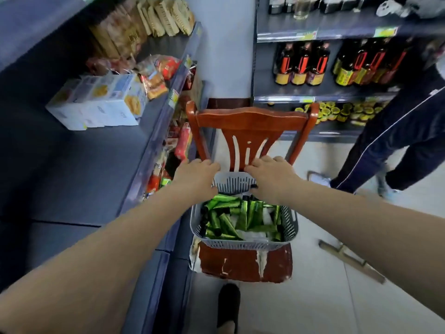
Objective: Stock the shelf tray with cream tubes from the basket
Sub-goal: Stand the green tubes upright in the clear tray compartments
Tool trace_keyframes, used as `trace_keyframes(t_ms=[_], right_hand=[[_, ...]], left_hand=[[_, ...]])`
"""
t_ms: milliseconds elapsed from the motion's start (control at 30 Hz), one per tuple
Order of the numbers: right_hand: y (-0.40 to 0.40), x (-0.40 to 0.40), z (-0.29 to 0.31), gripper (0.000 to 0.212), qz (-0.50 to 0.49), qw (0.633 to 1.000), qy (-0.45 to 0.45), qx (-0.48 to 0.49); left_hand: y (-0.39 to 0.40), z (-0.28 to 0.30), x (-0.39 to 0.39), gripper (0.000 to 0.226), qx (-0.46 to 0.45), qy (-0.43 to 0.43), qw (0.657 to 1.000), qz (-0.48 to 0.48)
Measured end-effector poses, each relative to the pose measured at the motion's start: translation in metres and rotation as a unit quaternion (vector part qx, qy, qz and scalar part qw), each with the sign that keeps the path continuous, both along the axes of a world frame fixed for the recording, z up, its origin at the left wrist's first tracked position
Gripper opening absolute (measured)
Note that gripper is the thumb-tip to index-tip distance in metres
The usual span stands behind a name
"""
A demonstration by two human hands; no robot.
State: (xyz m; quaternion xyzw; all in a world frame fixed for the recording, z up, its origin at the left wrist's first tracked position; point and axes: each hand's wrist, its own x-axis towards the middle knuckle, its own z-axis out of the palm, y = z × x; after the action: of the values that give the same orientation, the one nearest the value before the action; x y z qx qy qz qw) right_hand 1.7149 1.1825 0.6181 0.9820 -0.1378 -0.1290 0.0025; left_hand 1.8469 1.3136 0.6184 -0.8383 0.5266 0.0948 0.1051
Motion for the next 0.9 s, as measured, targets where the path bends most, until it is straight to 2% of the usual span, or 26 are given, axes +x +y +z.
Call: trace_keyframes(t_ms=[233,500,800,900], right_hand=[[-0.026,0.016,-0.084,0.054,-0.075,0.99,0.086,0.08],[-0.056,0.028,-0.17,0.059,-0.161,0.966,0.137,0.148],[-0.061,0.027,-0.284,0.058,-0.184,0.944,0.204,0.184],[-0.057,0.026,-0.318,0.049,-0.198,0.937,0.205,0.2]], left_hand=[[-0.035,-0.088,0.027,0.046,0.054,0.068,0.996,-0.03],[-0.068,-0.175,0.05,0.044,0.089,0.142,0.985,-0.035],[-0.074,-0.3,0.043,0.04,0.164,0.211,0.964,-0.009],[-0.07,-0.336,0.04,0.043,0.185,0.233,0.955,-0.013]])
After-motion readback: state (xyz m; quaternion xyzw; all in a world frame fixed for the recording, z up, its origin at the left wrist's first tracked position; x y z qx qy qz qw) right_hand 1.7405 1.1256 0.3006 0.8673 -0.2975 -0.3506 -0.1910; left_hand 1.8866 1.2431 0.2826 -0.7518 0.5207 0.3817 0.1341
